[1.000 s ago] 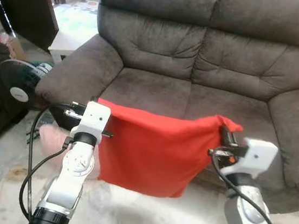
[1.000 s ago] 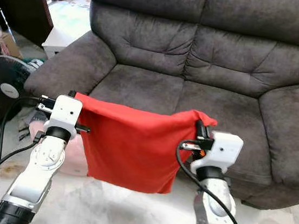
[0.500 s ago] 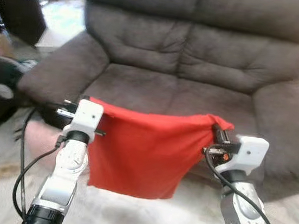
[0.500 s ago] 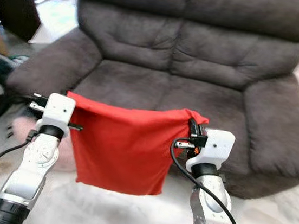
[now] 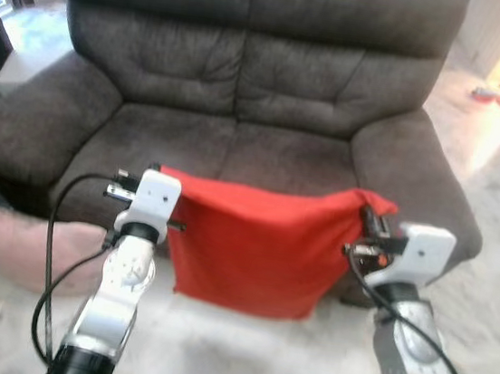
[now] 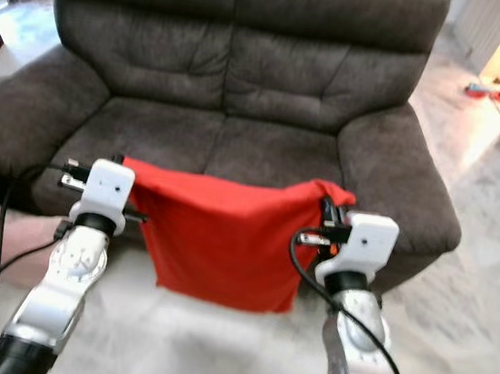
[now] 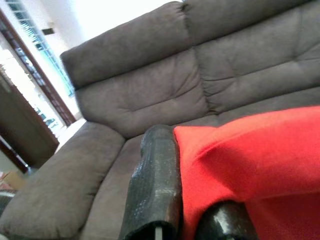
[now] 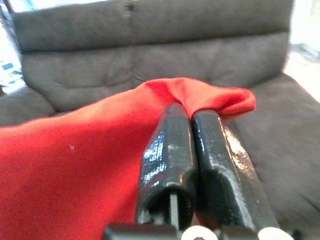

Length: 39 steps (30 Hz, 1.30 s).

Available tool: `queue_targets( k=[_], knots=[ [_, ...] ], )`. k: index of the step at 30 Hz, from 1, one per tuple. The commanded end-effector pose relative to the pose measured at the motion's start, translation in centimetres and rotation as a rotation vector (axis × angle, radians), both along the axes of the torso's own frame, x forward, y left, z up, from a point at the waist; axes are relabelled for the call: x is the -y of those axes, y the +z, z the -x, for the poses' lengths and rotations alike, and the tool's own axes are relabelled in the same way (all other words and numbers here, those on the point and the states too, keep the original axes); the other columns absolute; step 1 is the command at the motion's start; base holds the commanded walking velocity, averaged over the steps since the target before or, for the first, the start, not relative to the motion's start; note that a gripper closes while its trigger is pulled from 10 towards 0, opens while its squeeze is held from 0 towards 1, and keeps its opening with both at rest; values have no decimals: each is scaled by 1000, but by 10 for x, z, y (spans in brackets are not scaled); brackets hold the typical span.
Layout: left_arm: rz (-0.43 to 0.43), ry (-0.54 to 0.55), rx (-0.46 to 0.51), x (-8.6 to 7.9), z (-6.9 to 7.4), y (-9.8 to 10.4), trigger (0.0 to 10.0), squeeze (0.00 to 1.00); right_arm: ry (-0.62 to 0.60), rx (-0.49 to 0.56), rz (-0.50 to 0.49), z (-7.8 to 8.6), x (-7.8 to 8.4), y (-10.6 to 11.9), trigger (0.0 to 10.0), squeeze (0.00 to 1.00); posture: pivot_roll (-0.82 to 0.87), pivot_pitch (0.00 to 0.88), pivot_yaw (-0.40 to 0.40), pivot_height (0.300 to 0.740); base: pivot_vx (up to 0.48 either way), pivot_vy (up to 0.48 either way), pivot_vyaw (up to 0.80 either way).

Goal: Move the pillow to the sofa from floor

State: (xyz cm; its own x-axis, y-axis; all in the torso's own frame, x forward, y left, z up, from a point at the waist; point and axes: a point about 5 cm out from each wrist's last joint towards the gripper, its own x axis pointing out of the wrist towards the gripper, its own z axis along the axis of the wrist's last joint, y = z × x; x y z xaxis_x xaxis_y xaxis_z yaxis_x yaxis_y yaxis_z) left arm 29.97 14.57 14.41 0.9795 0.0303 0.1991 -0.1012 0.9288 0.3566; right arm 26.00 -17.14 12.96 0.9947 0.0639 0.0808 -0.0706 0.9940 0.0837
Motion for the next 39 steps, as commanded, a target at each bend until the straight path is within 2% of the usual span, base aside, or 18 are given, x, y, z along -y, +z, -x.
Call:
queue_targets(
  k=[1, 32, 39],
  knots=[
    [4, 10, 99, -3, 0, 22, 10000, 0, 5, 65, -12, -2, -3, 13, 10000, 0, 62, 64, -11, 740, 0, 0, 0],
    [3, -3, 99, -2, 0, 19, 10000, 0, 14, 87, -13, -2, -4, 15, 10000, 0, 50, 7, -7, 740, 0, 0, 0],
    [1, -4, 102, -2, -2, 21, 10000, 0, 11, 88, -16, -4, -4, 16, 10000, 0, 55, 29, -11, 740, 0, -297, 0]
  ],
)
